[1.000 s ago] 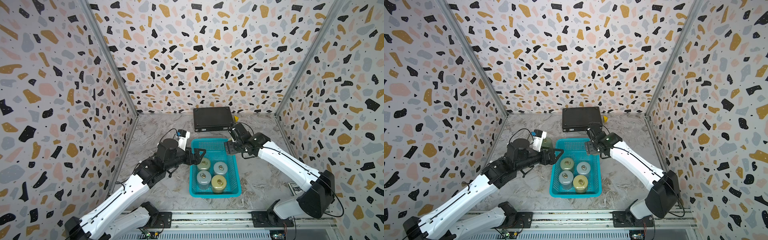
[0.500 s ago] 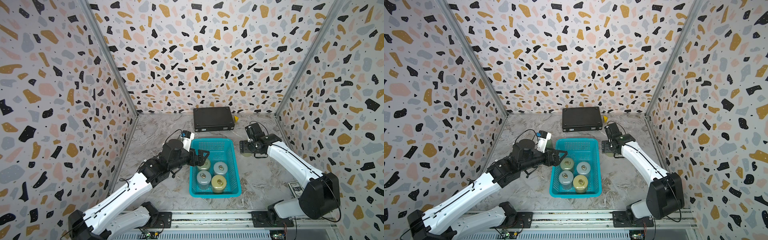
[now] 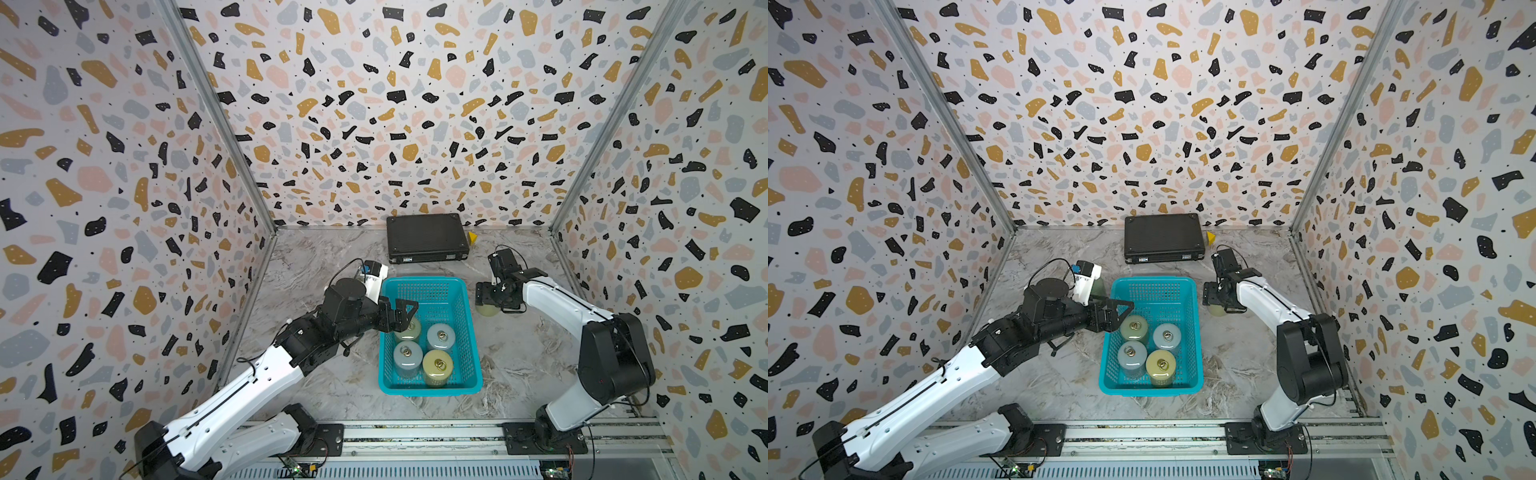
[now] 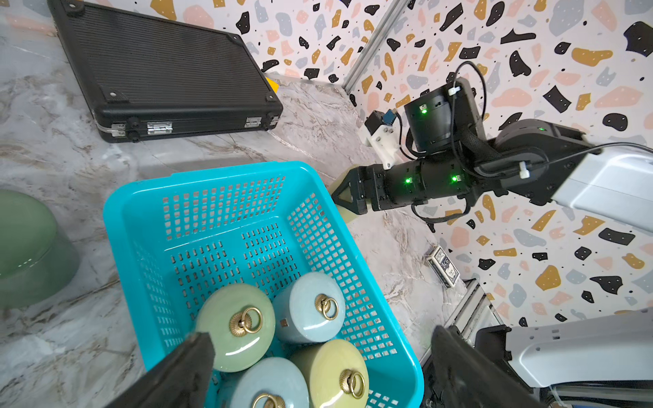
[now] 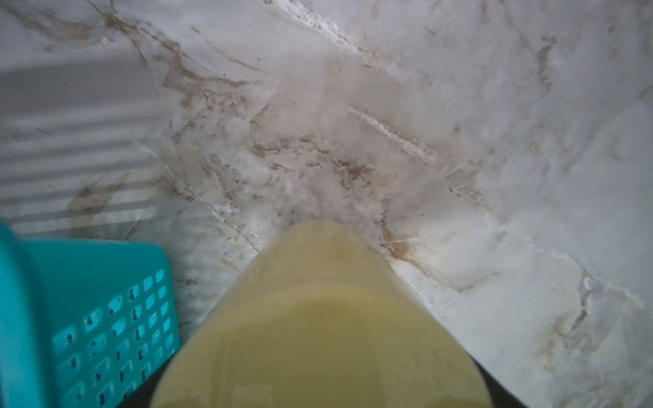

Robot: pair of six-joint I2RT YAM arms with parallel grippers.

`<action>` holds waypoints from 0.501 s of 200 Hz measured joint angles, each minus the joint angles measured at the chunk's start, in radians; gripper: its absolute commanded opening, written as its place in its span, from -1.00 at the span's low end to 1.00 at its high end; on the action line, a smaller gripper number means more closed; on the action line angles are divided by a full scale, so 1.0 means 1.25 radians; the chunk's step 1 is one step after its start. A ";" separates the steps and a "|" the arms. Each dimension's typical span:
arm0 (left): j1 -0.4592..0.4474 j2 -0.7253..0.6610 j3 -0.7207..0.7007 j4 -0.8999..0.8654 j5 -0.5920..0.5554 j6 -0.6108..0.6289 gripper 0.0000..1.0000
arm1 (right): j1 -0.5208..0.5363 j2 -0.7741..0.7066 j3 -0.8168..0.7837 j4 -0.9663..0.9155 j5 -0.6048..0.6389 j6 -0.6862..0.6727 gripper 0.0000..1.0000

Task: Take the tea canister out of the basket
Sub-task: Place the tea canister at the center of the board.

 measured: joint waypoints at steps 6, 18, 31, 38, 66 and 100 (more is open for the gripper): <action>0.000 0.000 0.000 -0.002 0.000 0.000 1.00 | 0.000 0.013 0.006 0.002 0.000 0.000 0.45; 0.000 0.000 0.000 -0.003 -0.002 0.000 0.99 | 0.000 0.034 0.015 0.008 0.001 0.000 0.45; 0.000 -0.001 0.000 -0.003 -0.003 0.000 1.00 | 0.000 0.053 0.026 0.010 0.002 -0.001 0.45; 0.000 -0.002 0.000 -0.004 -0.005 0.000 1.00 | 0.000 0.063 0.031 0.013 0.003 -0.001 0.45; 0.000 -0.008 0.000 -0.009 -0.010 0.000 1.00 | 0.000 0.096 0.051 0.025 0.003 -0.001 0.45; 0.000 -0.016 0.000 -0.014 -0.015 0.000 1.00 | 0.000 0.123 0.069 0.037 0.008 -0.004 0.46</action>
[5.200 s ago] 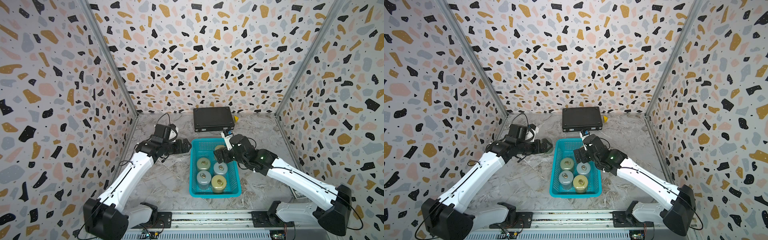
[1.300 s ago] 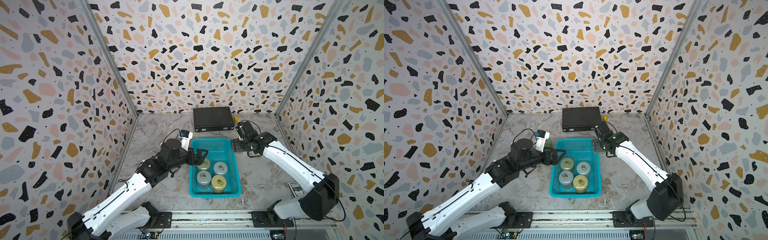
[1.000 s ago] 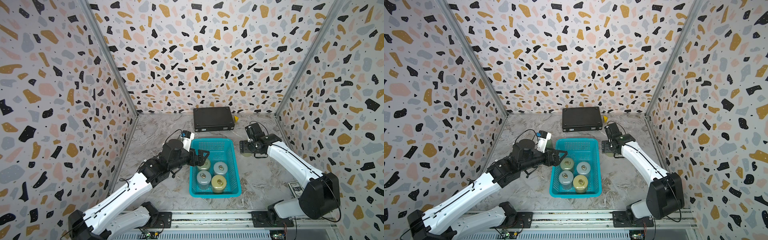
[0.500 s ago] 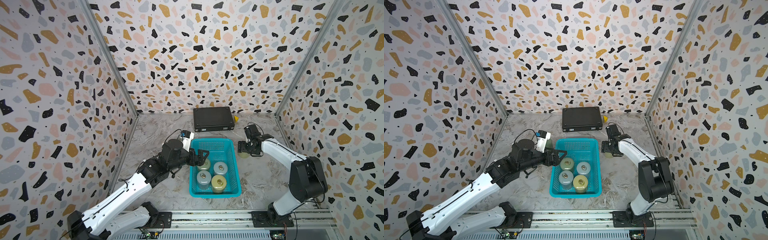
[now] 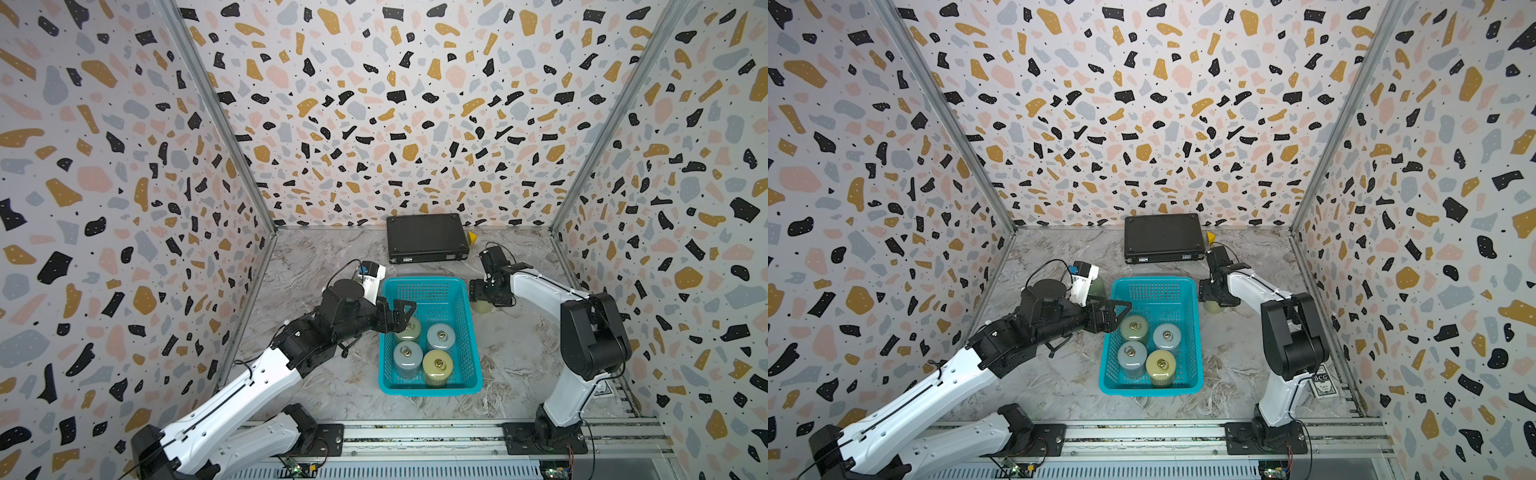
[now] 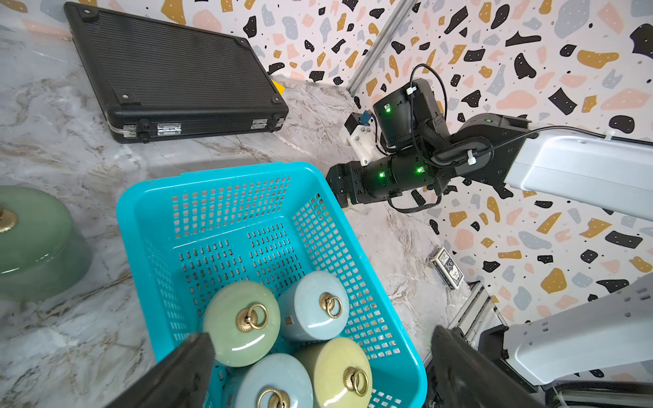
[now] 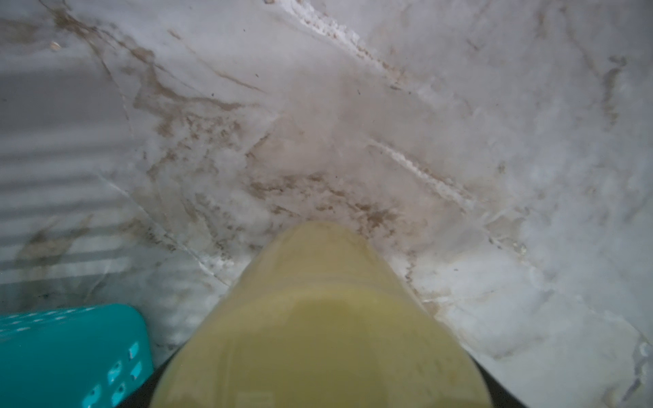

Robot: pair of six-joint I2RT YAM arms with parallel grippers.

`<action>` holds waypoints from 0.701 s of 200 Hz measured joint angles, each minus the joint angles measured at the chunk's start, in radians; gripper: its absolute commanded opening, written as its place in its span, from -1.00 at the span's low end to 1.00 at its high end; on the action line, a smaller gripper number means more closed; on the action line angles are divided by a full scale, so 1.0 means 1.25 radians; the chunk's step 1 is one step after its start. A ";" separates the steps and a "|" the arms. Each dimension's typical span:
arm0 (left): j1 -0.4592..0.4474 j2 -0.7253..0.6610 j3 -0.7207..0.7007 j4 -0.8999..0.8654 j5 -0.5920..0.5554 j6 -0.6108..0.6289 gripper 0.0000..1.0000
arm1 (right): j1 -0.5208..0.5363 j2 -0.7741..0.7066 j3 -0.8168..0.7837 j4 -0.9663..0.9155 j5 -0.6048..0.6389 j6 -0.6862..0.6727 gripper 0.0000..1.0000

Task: Take the tea canister out of the basket
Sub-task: Place the tea canister at the center of the board.

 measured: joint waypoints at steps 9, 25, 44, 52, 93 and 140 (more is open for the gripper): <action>0.000 -0.001 0.000 -0.003 -0.002 0.000 1.00 | 0.000 0.004 0.005 0.001 0.001 0.000 0.47; 0.000 -0.002 0.000 -0.006 -0.003 0.000 1.00 | 0.000 0.008 0.007 0.006 0.003 -0.001 0.47; -0.002 -0.002 0.000 -0.006 -0.005 0.000 1.00 | 0.000 0.008 0.007 0.007 0.004 -0.001 0.48; -0.002 -0.002 0.000 -0.006 -0.005 0.000 1.00 | 0.000 0.008 0.007 0.007 0.004 -0.001 0.52; -0.002 -0.002 0.000 -0.006 -0.005 0.000 1.00 | 0.000 0.008 0.007 0.007 0.004 -0.002 0.71; -0.002 -0.002 0.000 -0.007 -0.005 0.000 0.99 | -0.001 0.005 0.007 0.011 0.007 -0.003 0.99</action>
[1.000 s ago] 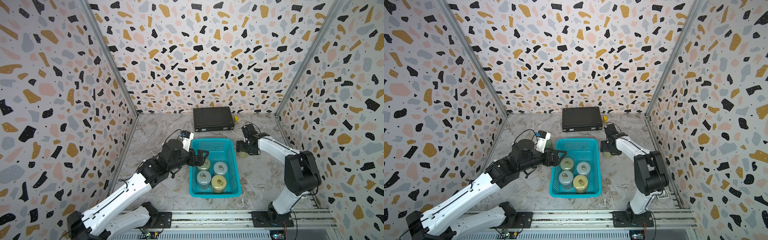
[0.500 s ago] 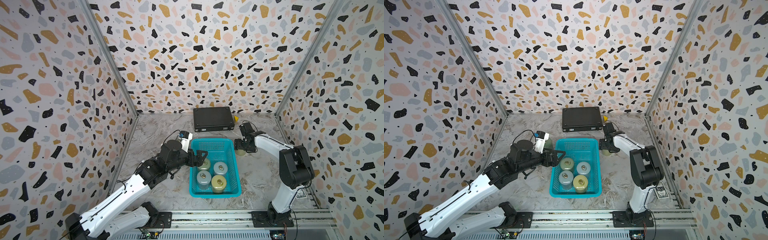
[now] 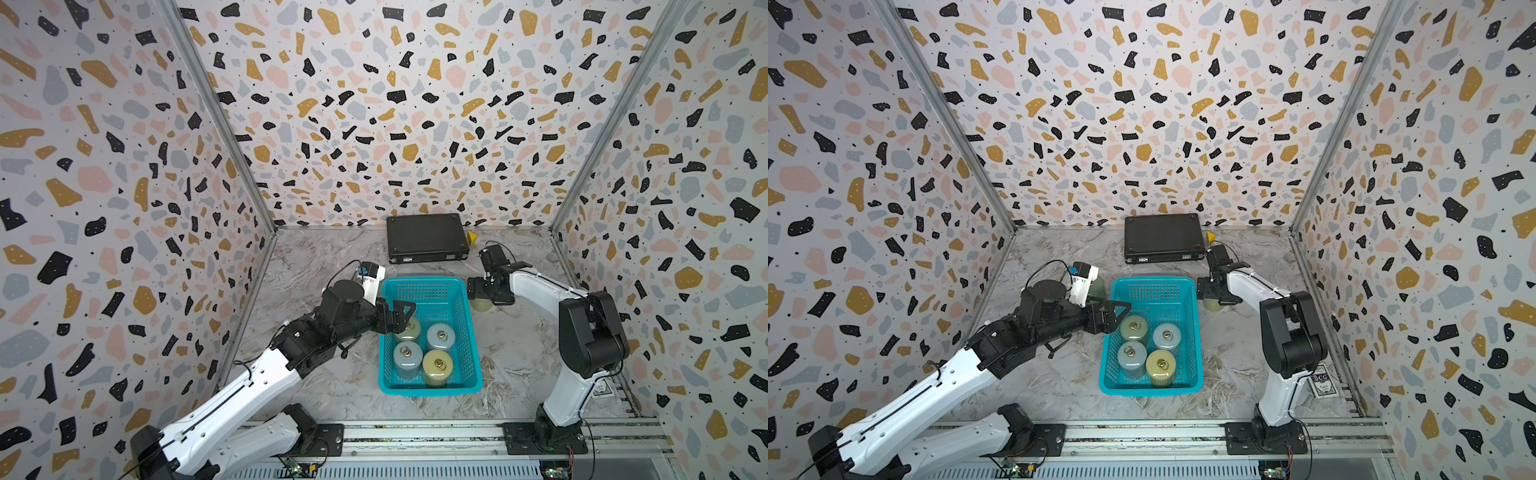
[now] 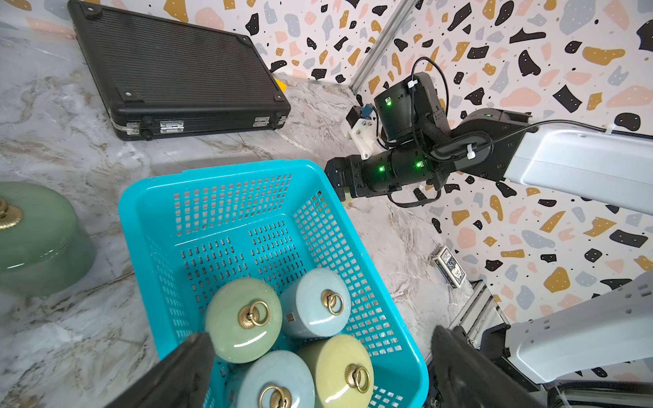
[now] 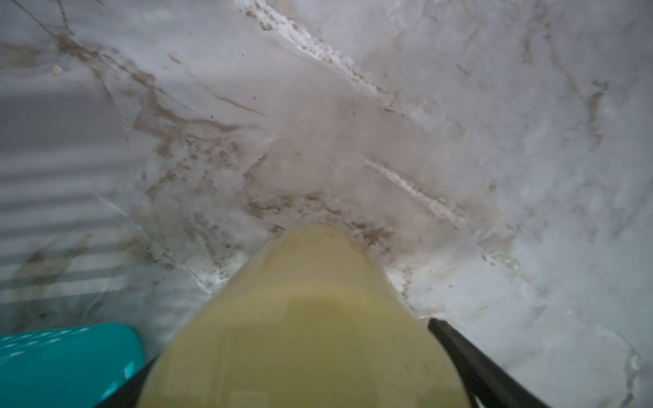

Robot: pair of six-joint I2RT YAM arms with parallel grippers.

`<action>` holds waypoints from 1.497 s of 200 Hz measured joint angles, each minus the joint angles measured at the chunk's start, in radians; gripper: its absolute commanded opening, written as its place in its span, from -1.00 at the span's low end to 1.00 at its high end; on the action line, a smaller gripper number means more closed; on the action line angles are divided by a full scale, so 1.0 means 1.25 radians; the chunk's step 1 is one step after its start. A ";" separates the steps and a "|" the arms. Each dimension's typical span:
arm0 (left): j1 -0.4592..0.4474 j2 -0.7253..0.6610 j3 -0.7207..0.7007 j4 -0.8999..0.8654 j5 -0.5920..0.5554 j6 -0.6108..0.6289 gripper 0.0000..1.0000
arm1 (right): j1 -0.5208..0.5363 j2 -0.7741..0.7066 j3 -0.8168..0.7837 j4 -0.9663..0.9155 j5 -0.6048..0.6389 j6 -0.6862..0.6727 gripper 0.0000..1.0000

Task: Take the tea canister out of the basket
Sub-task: Place the tea canister at the center of the board, then pick up the tea canister from the basket.

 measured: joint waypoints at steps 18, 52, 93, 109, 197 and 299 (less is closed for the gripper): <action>0.000 0.000 0.000 -0.001 0.000 0.000 0.99 | -0.001 -0.009 0.000 0.000 0.000 0.001 0.99; 0.000 0.000 0.000 -0.015 -0.007 0.003 1.00 | -0.001 -0.057 -0.001 -0.002 -0.002 0.002 0.99; 0.000 0.006 0.013 -0.060 -0.016 0.007 1.00 | -0.001 -0.154 -0.001 -0.020 -0.028 0.002 0.99; 0.000 0.020 0.033 -0.087 -0.026 0.012 1.00 | -0.001 -0.196 -0.002 -0.027 -0.049 0.001 0.99; 0.000 0.127 0.076 -0.194 -0.049 0.044 1.00 | 0.044 -0.454 -0.099 -0.026 -0.302 -0.042 0.99; -0.047 0.317 0.108 -0.233 -0.052 0.061 1.00 | 0.191 -0.681 -0.228 -0.031 -0.413 -0.082 0.99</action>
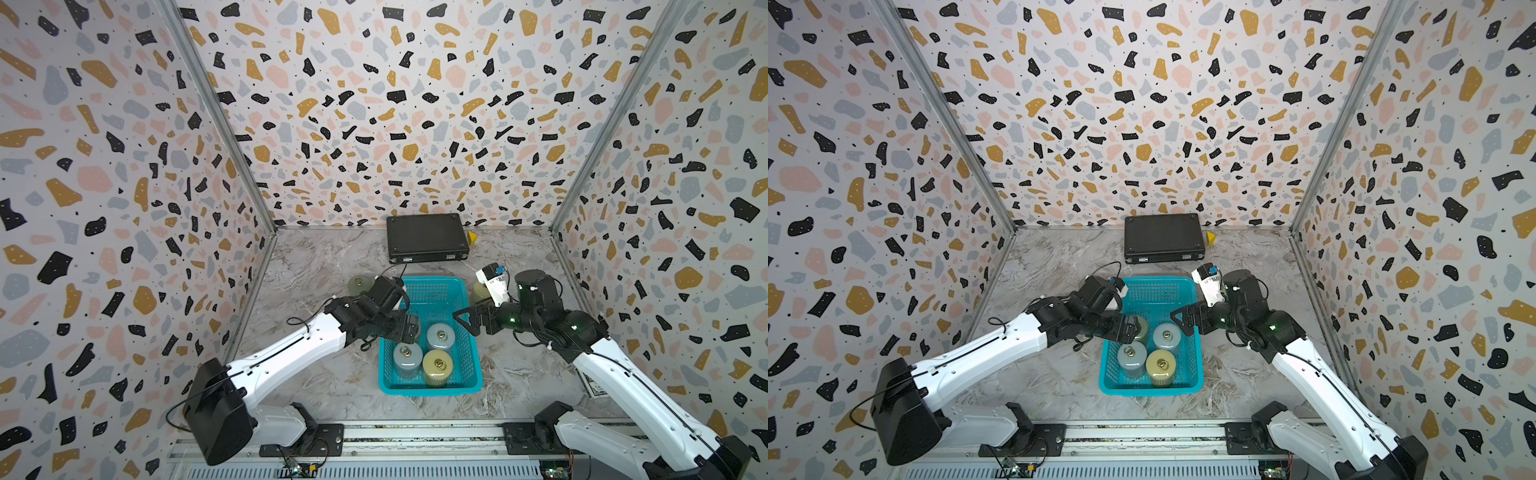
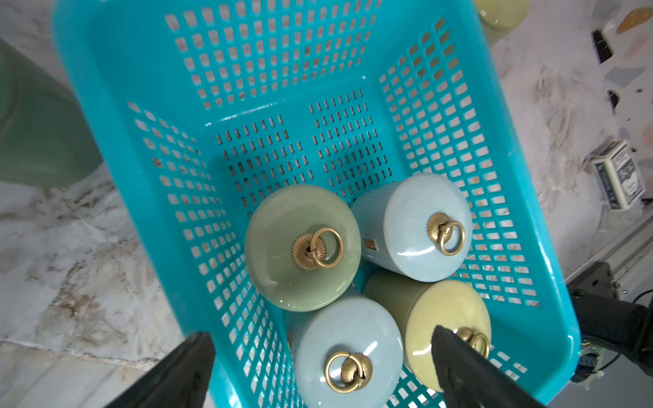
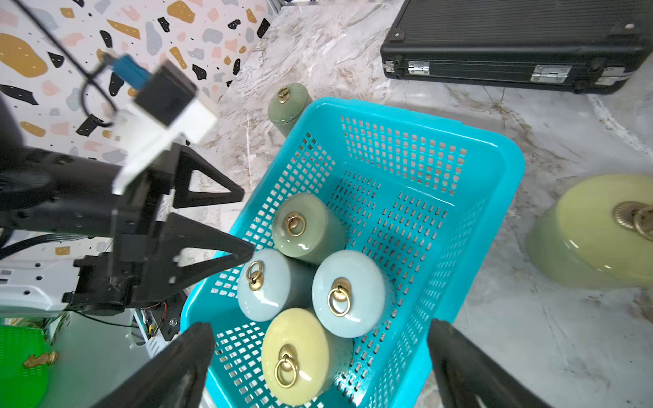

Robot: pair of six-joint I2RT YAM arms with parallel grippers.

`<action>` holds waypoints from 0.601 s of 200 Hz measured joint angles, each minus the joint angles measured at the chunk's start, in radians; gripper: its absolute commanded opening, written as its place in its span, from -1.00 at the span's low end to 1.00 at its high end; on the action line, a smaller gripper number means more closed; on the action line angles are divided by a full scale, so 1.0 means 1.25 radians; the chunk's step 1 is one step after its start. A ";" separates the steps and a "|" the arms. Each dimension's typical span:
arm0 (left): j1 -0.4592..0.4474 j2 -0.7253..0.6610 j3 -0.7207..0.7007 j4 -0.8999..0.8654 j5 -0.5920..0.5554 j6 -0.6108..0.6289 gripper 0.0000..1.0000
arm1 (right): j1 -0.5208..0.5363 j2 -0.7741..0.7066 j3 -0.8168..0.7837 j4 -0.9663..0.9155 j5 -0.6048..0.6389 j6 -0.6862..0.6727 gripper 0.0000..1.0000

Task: Take the tea canister out of the basket
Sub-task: Pick up the tea canister from the basket.

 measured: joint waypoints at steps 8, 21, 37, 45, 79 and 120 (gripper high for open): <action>-0.007 0.021 0.005 -0.003 -0.007 0.002 1.00 | 0.006 -0.013 -0.005 -0.004 -0.002 0.001 0.99; -0.015 0.049 0.010 -0.002 -0.013 0.005 0.99 | 0.015 -0.034 -0.014 -0.009 -0.005 0.005 0.99; -0.022 0.077 0.011 -0.005 -0.019 0.006 1.00 | 0.020 -0.054 -0.024 -0.023 -0.006 0.008 0.99; -0.023 0.089 0.013 -0.008 -0.023 0.006 1.00 | 0.022 -0.062 -0.028 -0.032 -0.006 0.009 0.99; -0.026 0.137 0.041 -0.014 -0.040 0.013 1.00 | 0.022 -0.082 -0.031 -0.051 -0.006 0.013 0.99; -0.026 0.189 0.075 -0.021 -0.056 0.024 1.00 | 0.023 -0.093 -0.034 -0.056 -0.006 0.015 0.99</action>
